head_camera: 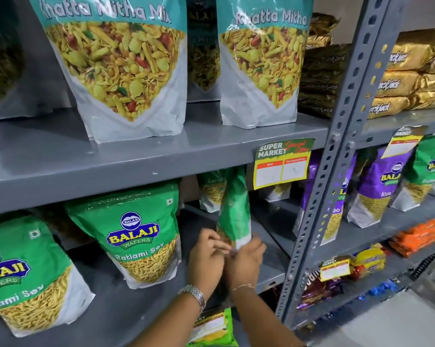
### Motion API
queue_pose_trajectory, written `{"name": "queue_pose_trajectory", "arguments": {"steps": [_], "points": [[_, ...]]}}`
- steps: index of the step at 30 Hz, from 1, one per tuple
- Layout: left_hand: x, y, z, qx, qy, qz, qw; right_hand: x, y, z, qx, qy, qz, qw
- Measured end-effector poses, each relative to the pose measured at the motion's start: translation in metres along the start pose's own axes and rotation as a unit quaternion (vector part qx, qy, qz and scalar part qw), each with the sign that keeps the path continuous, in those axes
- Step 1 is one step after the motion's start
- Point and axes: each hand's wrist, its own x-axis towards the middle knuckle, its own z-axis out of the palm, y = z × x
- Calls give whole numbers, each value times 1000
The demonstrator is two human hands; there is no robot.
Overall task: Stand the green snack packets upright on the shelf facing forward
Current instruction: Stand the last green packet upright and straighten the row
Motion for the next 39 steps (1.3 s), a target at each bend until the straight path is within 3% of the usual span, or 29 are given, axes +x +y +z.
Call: {"name": "queue_pose_trajectory", "arguments": {"steps": [3,6,10,15,21,27,30,31,33,35,37,39], "points": [[1,-8,-2,3,33,27,999,26,18,-19,64,-88,14,994],[15,-8,-5,-79,98,-53,991,58,22,-38,128,-210,74,966],[35,-12,-9,-52,19,-137,989,101,20,-45,71,-280,111,951],[50,-14,-5,-121,-118,-147,975,130,23,-40,51,-241,96,964],[39,-26,10,-90,-59,-97,989,138,40,-20,148,-162,217,951],[40,-23,18,-83,-31,-100,991,143,48,-16,166,-170,199,951],[35,-26,10,-69,-40,-113,990,111,37,-32,67,-189,161,966],[29,-30,5,-56,-29,-123,990,95,38,-32,7,-173,145,974],[4,-41,-11,-53,42,-129,989,52,39,-23,68,-150,162,973],[-29,-46,-37,-79,180,-145,970,19,38,5,168,-134,165,962],[-49,-45,-78,-83,342,-165,921,-13,10,29,178,-214,62,958],[-40,-52,-114,-88,398,-180,895,-37,-25,35,144,-302,-32,942]]}}
